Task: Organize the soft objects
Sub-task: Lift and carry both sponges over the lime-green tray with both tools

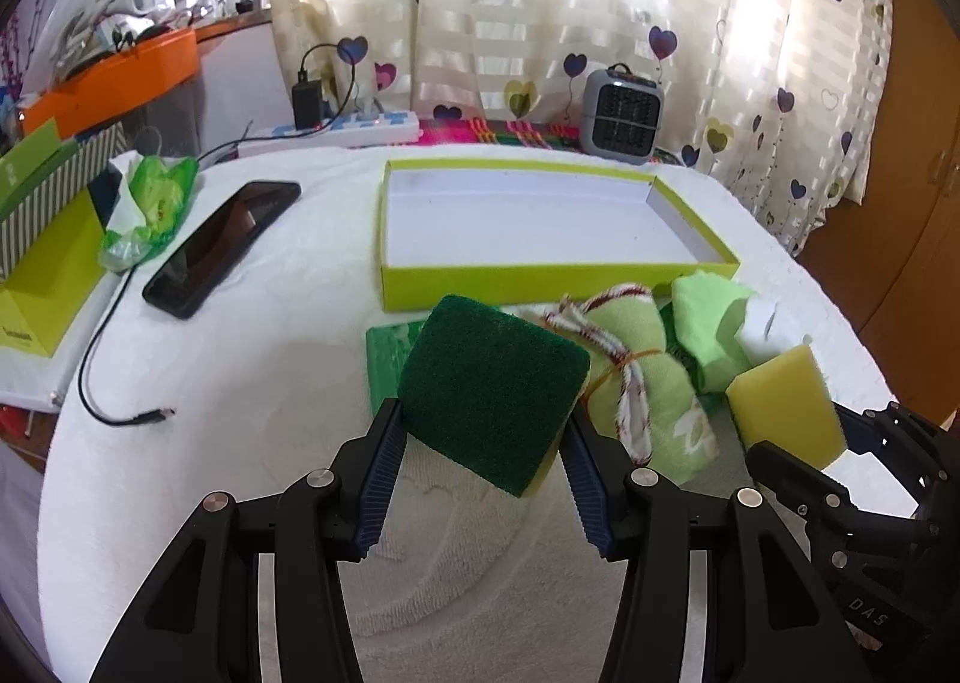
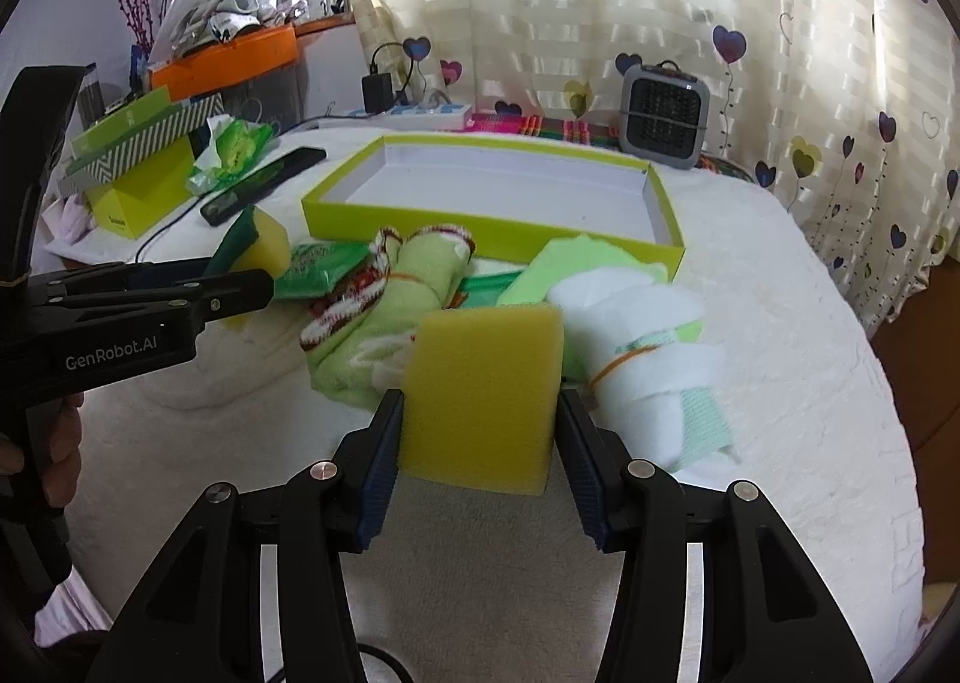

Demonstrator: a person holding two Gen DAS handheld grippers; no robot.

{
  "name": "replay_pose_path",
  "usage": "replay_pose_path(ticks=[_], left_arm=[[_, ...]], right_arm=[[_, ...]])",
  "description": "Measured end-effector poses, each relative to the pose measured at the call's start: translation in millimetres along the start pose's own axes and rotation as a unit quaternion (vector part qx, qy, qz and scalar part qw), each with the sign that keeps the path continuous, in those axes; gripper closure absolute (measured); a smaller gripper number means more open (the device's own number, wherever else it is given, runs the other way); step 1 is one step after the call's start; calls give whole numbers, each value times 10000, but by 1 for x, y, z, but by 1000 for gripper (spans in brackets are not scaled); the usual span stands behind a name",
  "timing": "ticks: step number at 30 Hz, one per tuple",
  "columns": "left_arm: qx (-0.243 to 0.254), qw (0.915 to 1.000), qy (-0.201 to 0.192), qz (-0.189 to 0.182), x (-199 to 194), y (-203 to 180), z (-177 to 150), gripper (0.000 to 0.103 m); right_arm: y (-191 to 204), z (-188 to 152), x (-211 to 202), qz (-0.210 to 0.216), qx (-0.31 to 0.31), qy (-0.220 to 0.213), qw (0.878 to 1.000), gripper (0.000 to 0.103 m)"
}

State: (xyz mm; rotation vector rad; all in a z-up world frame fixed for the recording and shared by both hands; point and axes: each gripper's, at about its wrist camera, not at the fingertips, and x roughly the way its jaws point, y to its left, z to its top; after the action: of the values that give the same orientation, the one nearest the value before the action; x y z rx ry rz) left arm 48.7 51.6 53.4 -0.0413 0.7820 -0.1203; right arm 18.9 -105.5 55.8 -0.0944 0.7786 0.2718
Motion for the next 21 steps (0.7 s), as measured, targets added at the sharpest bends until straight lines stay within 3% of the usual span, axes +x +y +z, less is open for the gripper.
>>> replay_pose_path(ticks=[9, 21], left_arm=[[104, 9998, -36, -144, 2, -1, 28, 52], [223, 9991, 198, -299, 42, 0, 72, 51]], right_arm=[[-17, 27, -6, 164, 196, -87, 9996, 52], [-53, 74, 22, 257, 332, 20, 9991, 52]])
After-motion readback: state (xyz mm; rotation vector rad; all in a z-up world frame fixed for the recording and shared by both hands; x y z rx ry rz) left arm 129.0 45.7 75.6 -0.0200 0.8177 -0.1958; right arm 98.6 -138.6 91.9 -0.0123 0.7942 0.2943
